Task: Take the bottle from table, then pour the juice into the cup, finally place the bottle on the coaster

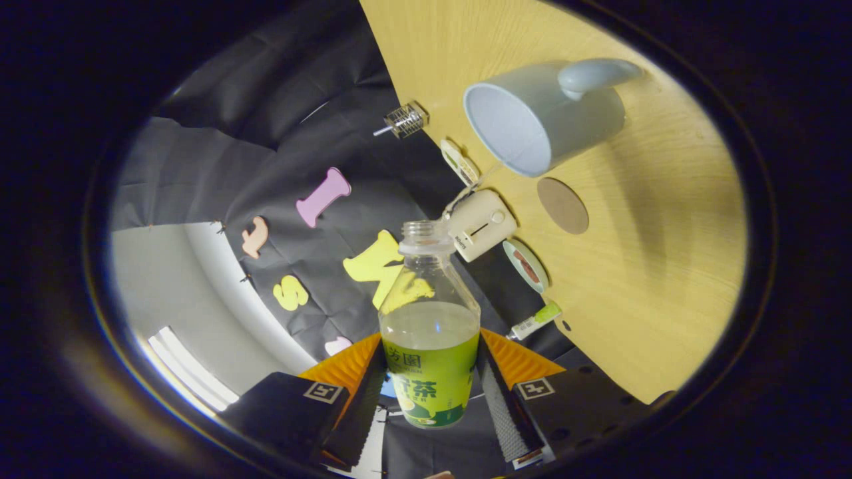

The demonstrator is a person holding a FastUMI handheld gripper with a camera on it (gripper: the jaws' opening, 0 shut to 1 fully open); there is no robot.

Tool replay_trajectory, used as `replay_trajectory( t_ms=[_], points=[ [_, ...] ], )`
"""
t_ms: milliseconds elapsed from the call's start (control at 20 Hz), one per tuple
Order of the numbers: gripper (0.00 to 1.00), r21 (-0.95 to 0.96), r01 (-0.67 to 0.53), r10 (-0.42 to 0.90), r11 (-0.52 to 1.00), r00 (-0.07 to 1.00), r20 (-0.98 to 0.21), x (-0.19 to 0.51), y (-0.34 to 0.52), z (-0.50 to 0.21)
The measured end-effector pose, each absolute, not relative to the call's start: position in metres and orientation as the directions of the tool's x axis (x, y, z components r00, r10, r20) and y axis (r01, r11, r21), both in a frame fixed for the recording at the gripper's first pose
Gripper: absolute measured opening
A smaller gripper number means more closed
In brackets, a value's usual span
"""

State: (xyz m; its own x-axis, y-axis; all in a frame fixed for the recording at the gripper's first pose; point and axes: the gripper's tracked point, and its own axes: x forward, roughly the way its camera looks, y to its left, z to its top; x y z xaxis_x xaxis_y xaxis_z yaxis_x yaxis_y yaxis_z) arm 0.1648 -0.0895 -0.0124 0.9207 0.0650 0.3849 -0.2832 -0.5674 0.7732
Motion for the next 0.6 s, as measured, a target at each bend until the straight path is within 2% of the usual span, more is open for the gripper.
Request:
replay_trajectory(
  t_ms=[600],
  points=[
    [0.79,0.729,-0.273,0.056,-0.628,0.918,0.392,0.1716,-0.0909,-0.015]
  ],
)
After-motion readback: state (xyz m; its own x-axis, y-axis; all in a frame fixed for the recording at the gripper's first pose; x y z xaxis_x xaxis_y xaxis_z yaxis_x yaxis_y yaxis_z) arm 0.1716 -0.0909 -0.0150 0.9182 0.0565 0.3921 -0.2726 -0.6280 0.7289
